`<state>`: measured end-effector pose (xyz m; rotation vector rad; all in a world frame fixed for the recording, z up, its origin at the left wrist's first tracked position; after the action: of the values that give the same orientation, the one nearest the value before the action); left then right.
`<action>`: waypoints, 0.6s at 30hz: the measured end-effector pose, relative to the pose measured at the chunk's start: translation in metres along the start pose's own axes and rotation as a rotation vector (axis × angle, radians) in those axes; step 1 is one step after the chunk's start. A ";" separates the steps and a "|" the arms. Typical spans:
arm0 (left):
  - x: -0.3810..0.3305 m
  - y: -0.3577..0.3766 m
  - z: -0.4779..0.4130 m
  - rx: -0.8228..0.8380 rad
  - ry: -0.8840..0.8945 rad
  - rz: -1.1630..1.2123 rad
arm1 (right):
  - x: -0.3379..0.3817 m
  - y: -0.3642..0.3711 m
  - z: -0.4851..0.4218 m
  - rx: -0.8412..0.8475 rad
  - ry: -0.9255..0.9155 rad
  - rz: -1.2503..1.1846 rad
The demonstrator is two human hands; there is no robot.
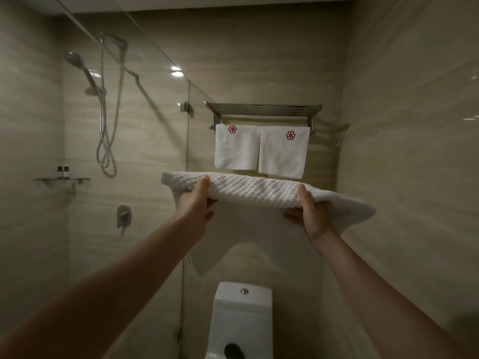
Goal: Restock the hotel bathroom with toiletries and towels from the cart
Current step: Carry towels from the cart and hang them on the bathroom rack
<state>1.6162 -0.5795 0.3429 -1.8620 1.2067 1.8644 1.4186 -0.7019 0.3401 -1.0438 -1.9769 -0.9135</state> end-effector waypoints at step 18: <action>-0.057 0.106 -0.275 0.268 0.412 0.122 | -0.009 0.063 -0.277 0.226 -0.291 0.214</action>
<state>1.7493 -0.8132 0.4774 -2.1137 1.6394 1.3185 1.5489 -0.9083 0.4862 -1.2814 -2.0925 -0.4304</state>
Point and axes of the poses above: each hand's wrist, its own z-axis away from the middle knuckle, its own y-axis out of the palm, x = y × z, the point moved 6 cm from there along -z, towards the middle knuckle, and after that the axes turned 7 degrees about -z, right-handed, at the moved point
